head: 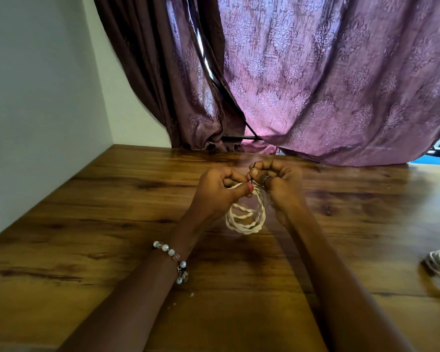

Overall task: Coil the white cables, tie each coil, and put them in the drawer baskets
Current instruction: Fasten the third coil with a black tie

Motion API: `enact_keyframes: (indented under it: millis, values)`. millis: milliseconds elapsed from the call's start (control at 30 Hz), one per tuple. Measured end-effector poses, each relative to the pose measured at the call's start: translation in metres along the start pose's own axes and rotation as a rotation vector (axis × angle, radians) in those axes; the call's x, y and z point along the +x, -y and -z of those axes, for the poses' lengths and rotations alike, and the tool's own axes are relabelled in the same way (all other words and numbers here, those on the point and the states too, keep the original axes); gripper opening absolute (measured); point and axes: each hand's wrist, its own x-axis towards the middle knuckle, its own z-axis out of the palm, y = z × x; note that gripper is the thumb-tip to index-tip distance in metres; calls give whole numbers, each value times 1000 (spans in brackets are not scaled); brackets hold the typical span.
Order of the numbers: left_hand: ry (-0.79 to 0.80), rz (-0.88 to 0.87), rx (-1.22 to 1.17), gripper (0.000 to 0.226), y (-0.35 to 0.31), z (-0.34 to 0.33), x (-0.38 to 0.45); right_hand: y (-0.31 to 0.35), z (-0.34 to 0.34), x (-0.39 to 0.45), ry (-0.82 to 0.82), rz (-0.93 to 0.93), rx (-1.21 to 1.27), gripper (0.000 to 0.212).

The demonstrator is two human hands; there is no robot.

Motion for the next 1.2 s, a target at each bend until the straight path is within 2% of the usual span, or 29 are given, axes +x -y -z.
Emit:
enact_keyframes:
  millis: [67, 167, 233, 433, 667, 733, 833, 1000, 1200]
  values:
    - [-24, 0, 8, 20, 2, -1, 0, 1, 0, -1, 5, -18, 18, 10]
    - [-59, -16, 113, 42, 4, 1, 1, 2, 0, -3, -2, -42, 54, 13]
    - [-66, -41, 162, 45, 4, 2, 1, 3, 2, -2, -5, -29, 24, 16]
    - [-61, -70, 169, 20, 1, 6, -1, 3, 1, -3, -22, 66, -70, 18]
    - [-85, -85, 182, 15, 4, 9, 3, -1, -6, -5, -26, 111, -81, 19]
    - [-96, -137, 222, 12, 6, 10, 4, -2, -8, -6, 1, 103, -67, 16]
    - [-120, -228, 262, 21, 7, 10, 2, 0, -10, -8, 2, 88, -16, 10]
    - [-201, -178, 108, 9, 6, -1, 0, -4, -9, -2, -41, 86, -29, 16]
    - [-160, -113, -36, 5, 8, -14, 2, -5, -6, 2, -117, 107, -8, 23]
